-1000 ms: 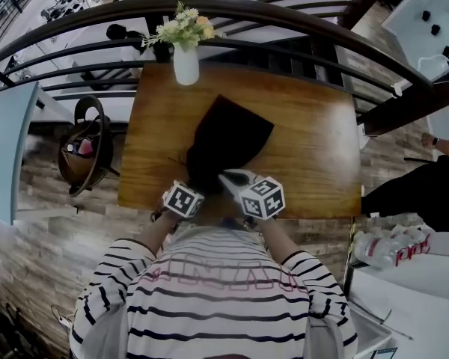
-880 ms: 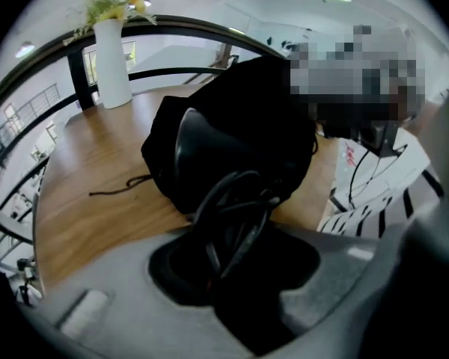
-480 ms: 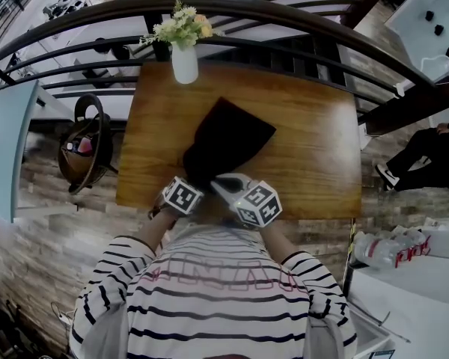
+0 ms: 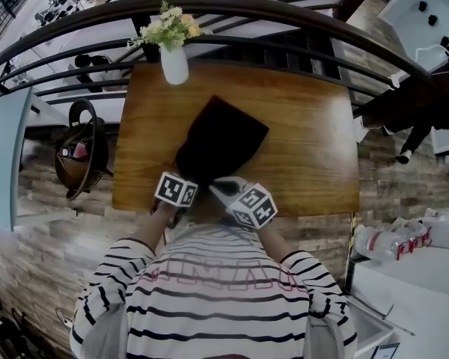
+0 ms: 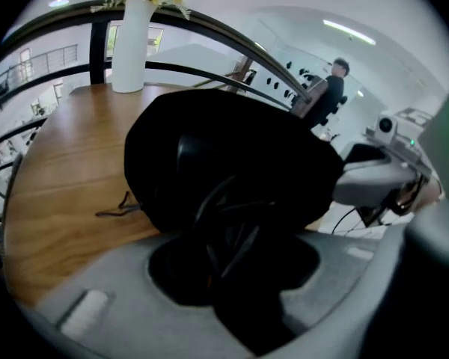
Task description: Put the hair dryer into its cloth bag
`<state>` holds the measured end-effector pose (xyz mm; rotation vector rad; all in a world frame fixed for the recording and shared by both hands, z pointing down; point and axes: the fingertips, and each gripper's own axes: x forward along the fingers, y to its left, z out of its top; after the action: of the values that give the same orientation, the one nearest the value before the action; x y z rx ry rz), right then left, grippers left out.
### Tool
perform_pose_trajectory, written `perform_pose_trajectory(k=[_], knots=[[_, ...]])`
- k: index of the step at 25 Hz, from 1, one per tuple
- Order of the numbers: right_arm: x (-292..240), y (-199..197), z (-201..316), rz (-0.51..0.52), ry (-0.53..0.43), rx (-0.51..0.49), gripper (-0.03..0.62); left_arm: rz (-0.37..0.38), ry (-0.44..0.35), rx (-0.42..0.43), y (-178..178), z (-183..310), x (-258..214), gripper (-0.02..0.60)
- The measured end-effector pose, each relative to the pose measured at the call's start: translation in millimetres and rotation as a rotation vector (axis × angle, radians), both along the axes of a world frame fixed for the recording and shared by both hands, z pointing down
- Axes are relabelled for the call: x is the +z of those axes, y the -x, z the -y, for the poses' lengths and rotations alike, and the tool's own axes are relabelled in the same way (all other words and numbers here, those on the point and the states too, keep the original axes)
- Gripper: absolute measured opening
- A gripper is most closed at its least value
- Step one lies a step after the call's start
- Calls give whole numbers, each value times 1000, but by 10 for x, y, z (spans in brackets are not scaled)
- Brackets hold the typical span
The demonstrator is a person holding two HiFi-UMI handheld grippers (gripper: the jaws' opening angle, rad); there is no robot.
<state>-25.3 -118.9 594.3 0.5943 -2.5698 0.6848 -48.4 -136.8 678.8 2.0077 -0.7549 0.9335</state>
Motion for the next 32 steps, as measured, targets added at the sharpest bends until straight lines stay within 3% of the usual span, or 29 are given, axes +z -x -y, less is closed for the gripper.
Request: perform_pose_trajectory(k=[7,16,32], knots=[[-33,-47,17,6,-3,4,8,-114,10,-52,-170,161,-156,158],[-15,-87,36,3,3,-17,8,-162,15,-73,-400,362,-79,158],[24,-268,189,36,22,-5,8,-159,-41,-65,-737,845,58,160]])
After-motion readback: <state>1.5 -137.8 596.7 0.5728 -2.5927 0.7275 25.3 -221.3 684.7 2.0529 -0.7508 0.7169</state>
